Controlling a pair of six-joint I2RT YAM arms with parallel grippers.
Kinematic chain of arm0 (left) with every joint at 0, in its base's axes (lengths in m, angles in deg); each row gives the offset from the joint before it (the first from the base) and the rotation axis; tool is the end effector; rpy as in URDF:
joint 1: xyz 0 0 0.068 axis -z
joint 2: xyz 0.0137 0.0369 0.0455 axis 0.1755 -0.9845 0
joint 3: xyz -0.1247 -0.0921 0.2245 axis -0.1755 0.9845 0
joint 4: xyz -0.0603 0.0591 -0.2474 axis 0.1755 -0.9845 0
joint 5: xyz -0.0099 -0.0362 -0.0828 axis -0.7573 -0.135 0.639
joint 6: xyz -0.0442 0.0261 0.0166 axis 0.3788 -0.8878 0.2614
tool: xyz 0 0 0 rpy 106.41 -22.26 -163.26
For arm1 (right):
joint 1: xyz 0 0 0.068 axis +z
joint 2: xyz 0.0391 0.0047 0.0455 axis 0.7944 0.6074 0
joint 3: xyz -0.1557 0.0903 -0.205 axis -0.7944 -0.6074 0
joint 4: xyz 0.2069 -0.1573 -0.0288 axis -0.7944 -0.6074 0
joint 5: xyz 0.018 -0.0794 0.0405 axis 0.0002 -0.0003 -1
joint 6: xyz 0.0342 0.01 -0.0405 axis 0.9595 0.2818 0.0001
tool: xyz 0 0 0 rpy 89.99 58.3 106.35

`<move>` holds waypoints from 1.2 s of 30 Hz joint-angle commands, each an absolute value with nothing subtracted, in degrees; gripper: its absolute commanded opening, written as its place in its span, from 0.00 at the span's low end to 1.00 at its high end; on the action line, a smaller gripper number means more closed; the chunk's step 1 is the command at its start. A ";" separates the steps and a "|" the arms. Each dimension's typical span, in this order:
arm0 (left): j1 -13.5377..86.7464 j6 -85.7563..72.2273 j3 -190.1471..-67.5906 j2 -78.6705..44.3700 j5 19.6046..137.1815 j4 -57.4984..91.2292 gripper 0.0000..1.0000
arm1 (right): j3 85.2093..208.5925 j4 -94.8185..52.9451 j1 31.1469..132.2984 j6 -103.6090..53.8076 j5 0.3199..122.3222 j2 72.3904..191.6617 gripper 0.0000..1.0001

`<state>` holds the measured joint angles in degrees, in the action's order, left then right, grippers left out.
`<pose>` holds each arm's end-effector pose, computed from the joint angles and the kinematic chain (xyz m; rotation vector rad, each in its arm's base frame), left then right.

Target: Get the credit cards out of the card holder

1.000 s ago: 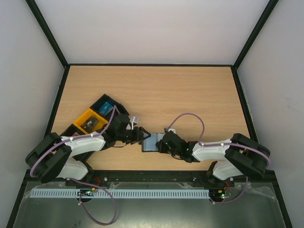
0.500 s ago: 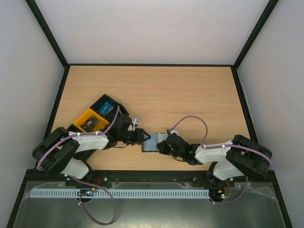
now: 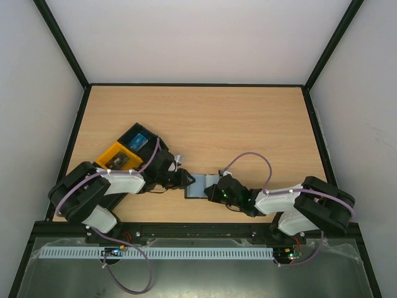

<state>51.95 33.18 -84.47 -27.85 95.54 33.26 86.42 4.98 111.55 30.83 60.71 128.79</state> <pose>0.1858 -0.1869 0.1319 0.0529 2.5679 -1.2649 0.1076 0.1885 0.1150 -0.0109 2.5563 1.1922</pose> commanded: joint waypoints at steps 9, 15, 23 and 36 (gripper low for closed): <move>53.10 35.92 -86.97 -30.41 100.89 38.76 0.13 | 83.92 7.69 112.18 31.56 60.11 129.00 0.06; 53.26 35.67 -87.27 -28.68 100.98 38.08 0.08 | 83.67 8.31 112.14 31.53 59.82 128.70 0.06; 53.61 35.25 -87.67 -27.83 100.36 36.22 0.10 | 85.11 3.73 112.15 30.66 61.44 126.07 0.15; 53.52 30.62 -91.11 -28.11 98.22 27.19 0.03 | 87.85 -18.01 110.30 28.82 73.06 112.12 0.25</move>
